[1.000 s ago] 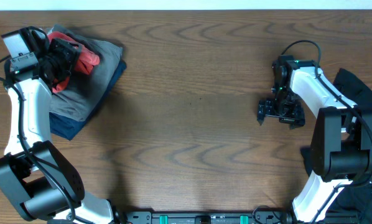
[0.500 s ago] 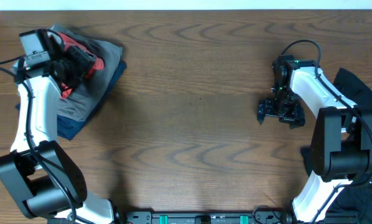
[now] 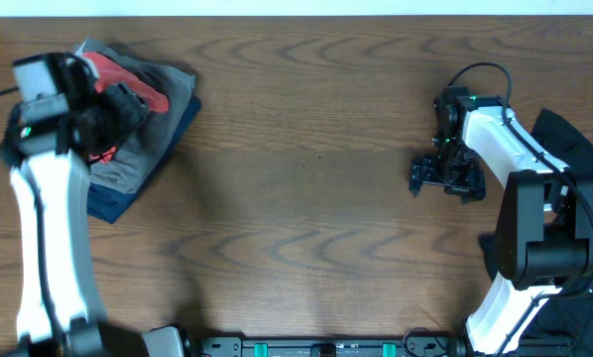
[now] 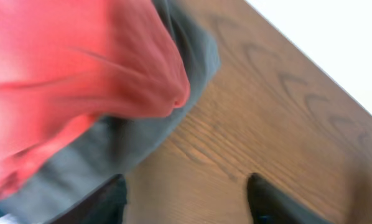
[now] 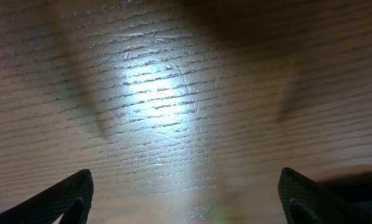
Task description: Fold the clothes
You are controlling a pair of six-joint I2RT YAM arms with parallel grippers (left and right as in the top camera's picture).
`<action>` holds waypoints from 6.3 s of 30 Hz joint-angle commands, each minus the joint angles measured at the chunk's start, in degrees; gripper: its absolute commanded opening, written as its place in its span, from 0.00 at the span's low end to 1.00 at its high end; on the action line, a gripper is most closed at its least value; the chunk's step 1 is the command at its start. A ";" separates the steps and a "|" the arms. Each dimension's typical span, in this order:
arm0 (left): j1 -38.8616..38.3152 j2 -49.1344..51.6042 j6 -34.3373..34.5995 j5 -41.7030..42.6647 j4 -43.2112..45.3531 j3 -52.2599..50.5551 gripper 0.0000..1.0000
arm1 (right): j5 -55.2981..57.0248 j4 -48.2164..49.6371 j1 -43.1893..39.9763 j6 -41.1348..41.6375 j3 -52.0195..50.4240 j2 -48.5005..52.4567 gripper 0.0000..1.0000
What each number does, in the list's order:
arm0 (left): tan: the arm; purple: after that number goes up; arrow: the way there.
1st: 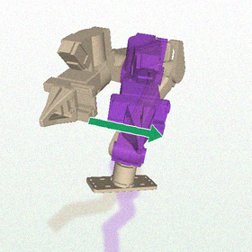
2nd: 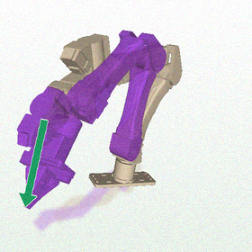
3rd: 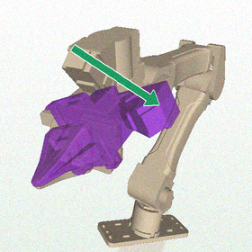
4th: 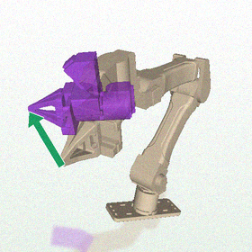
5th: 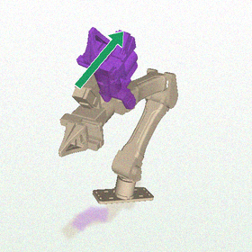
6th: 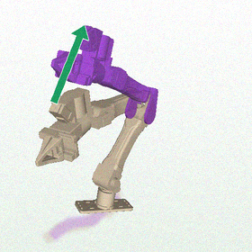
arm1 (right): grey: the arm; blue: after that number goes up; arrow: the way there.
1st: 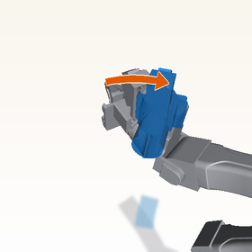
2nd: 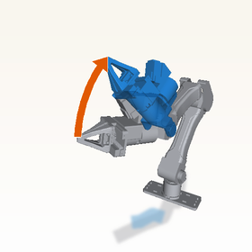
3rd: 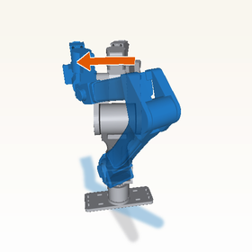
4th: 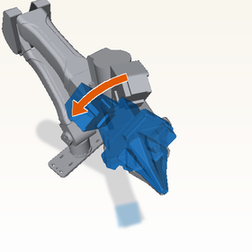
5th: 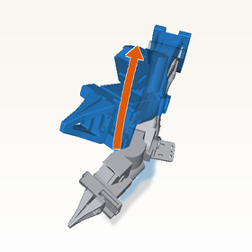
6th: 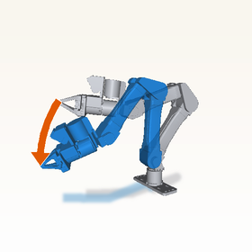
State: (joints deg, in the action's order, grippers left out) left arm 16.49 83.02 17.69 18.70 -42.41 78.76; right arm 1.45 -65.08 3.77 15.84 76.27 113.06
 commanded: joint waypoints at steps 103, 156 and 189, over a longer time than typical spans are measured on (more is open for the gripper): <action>25.81 21.07 7.48 21.14 20.31 -3.54 0.74 | 0.02 -3.96 -0.48 0.44 -0.22 -1.44 0.96; 30.69 20.81 8.98 29.79 33.90 -3.45 0.77 | 0.72 -5.25 -0.50 0.39 -0.22 -1.44 0.98; 1.62 5.20 -13.55 -4.13 7.58 -3.43 0.88 | -4.11 -2.36 -0.44 -1.11 -0.22 -1.44 0.99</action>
State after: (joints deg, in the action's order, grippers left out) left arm 22.46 88.27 9.67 30.44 -32.86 74.98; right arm -0.43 -67.85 3.77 15.86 76.23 112.97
